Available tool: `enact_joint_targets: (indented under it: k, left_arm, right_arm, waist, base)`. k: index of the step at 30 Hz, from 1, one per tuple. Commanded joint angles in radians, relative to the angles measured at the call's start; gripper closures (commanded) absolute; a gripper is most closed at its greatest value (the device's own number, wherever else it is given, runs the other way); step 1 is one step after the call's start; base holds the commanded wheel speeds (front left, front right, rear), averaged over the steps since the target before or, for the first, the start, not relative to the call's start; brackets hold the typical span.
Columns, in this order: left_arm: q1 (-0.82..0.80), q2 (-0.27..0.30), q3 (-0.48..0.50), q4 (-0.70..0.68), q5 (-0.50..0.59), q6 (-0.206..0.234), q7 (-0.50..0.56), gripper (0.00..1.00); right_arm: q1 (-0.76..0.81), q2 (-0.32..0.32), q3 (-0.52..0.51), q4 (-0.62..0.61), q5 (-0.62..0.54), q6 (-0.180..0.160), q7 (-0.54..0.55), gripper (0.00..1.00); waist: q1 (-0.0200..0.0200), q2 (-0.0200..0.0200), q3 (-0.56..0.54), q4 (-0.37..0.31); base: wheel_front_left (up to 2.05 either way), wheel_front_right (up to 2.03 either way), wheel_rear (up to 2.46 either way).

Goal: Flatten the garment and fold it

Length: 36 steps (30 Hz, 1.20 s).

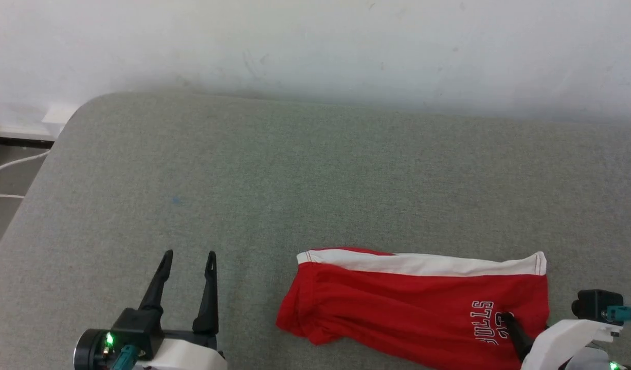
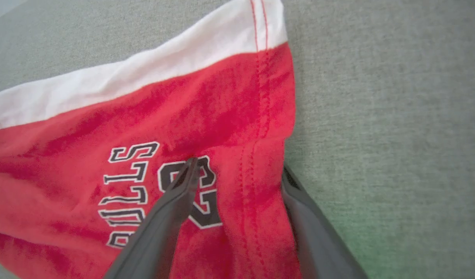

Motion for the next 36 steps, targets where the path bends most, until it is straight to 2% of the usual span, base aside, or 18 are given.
enact_joint_targets:
  k: [1,5,6,7,15,24,27,31,36]
  left_arm:
    - [-0.009,-0.009,0.008,0.006,0.010,-0.011,-0.005,0.00]
    - [-0.024,-0.029,0.029,0.021,0.025,-0.038,-0.005,0.00]
    - [-0.028,-0.033,0.034,0.025,0.028,-0.045,-0.005,0.00]
    - [-0.031,-0.038,0.038,0.029,0.032,-0.050,-0.005,0.00]
    - [-0.027,-0.061,0.076,0.049,0.055,-0.081,-0.005,0.00]
    - [-0.012,-0.077,0.104,0.054,0.071,-0.106,-0.005,0.00]
    - [-0.009,-0.083,0.108,0.058,0.075,-0.112,-0.005,0.00]
    - [-0.005,-0.090,0.112,0.069,0.078,-0.118,-0.005,0.00]
    - [0.001,-0.096,0.114,0.078,0.081,-0.127,-0.005,0.00]
  right_arm:
    - [-0.004,0.007,0.016,0.022,0.011,-0.001,0.014,0.00]
    - [-0.006,0.007,0.059,0.056,0.025,-0.001,0.030,0.00]
    - [-0.008,0.004,0.071,0.062,0.025,-0.001,0.028,0.86]
    - [-0.009,0.000,0.077,0.066,0.022,-0.001,0.021,1.00]
    - [-0.032,-0.030,0.041,0.078,-0.008,-0.001,-0.069,1.00]
    - [-0.034,-0.110,-0.130,0.050,-0.082,-0.001,-0.109,1.00]
    - [-0.033,-0.119,-0.163,0.040,-0.097,-0.001,-0.105,1.00]
    - [-0.023,-0.117,-0.161,0.007,-0.095,-0.001,-0.095,1.00]
    - [-0.005,-0.095,-0.105,-0.090,-0.087,-0.001,-0.070,1.00]
  waist:
    - [0.0000,-0.0001,0.009,0.009]
    - [0.0000,-0.0001,0.020,0.020]
    - [0.0000,-0.0001,0.023,0.022]
    - [0.0000,-0.0001,0.024,0.024]
    - [0.0000,-0.0001,0.007,0.013]
    - [0.0000,-0.0001,-0.026,-0.023]
    - [0.0000,-0.0001,-0.034,-0.032]
    - [0.0000,-0.0001,-0.049,-0.038]
    - [0.0000,-0.0001,-0.068,-0.038]
  base:
    - [0.00,0.00,0.00]
    - [0.00,0.00,0.00]
    - [0.00,0.00,0.00]
    - [0.00,0.00,0.00]
    - [0.00,0.00,0.00]
    - [0.00,0.00,0.00]
    - [0.00,0.00,0.00]
    - [0.00,0.00,0.00]
    - [0.00,0.00,0.00]
